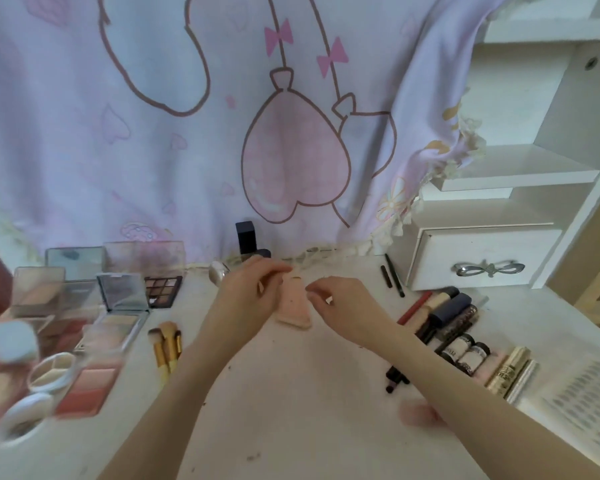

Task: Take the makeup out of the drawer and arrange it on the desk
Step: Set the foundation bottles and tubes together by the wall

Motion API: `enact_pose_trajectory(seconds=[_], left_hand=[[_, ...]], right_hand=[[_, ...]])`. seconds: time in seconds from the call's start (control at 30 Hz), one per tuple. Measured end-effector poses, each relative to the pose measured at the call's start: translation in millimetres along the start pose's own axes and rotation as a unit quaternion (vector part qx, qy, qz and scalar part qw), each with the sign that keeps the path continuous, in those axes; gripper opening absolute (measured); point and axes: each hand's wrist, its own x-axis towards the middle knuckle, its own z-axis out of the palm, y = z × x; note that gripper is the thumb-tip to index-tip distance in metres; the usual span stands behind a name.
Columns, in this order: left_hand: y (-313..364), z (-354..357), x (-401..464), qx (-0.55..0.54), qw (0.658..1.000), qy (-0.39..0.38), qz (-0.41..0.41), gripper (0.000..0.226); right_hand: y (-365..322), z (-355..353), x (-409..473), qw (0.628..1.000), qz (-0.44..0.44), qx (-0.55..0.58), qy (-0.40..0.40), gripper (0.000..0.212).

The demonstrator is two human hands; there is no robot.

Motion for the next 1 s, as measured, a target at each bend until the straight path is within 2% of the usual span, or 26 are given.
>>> enact_pose_trajectory(seconds=[0.07, 0.1, 0.17, 0.23, 0.27, 0.3, 0.4, 0.53, 0.6, 0.63, 0.67, 0.77, 0.83, 0.9, 1.0], left_hand=[[-16, -18, 3, 0.044, 0.998, 0.051, 0.008, 0.018], [-27, -27, 4, 0.079, 0.995, 0.052, 0.008, 0.019], [-49, -36, 7, 0.172, 0.985, -0.002, -0.001, 0.029], [-70, -39, 6, 0.264, 0.960, -0.096, -0.016, 0.043], [-77, -39, 5, 0.276, 0.952, -0.134, -0.015, 0.046], [-81, -38, 5, 0.261, 0.954, -0.150, -0.009, 0.045], [-85, -42, 7, 0.208, 0.971, -0.119, -0.001, 0.031], [-85, -56, 6, 0.141, 0.982, -0.119, -0.047, 0.026], [-83, -65, 4, 0.089, 0.987, -0.112, -0.074, 0.024], [-79, -71, 3, 0.059, 0.989, -0.102, -0.087, 0.021], [-75, -75, 2, 0.031, 0.991, -0.090, -0.099, 0.018], [-63, -82, -1, -0.027, 0.992, -0.046, -0.110, 0.009], [-54, -85, -5, -0.038, 0.996, -0.026, -0.074, 0.006], [-46, -85, -8, -0.014, 0.999, -0.037, -0.023, 0.015], [-38, -83, -10, 0.063, 0.996, -0.040, 0.057, 0.034]], right_hand=[[-20, 15, 2, 0.999, 0.001, 0.027, -0.020, 0.026], [-31, 24, 3, 0.999, 0.006, 0.045, -0.025, 0.025], [-46, 42, 7, 0.999, 0.007, 0.043, -0.018, 0.024], [-55, 58, 12, 1.000, -0.009, -0.013, 0.015, 0.019], [-60, 64, 15, 1.000, -0.005, -0.004, 0.030, 0.017], [-64, 70, 17, 0.999, 0.005, 0.026, 0.030, 0.017], [-74, 87, 24, 0.993, 0.025, 0.114, 0.028, 0.020], [-75, 102, 26, 0.985, 0.032, 0.163, 0.044, 0.026], [-74, 102, 24, 0.966, 0.051, 0.249, 0.048, 0.025], [-75, 99, 23, 0.945, 0.059, 0.321, 0.035, 0.024], [-77, 96, 21, 0.908, 0.071, 0.413, 0.005, 0.024], [-82, 87, 16, 0.742, 0.111, 0.652, -0.110, 0.042], [-85, 80, 13, 0.656, 0.136, 0.723, -0.170, 0.050], [-84, 75, 10, 0.582, 0.163, 0.768, -0.210, 0.052], [-80, 70, 5, 0.525, 0.159, 0.790, -0.275, 0.050]])
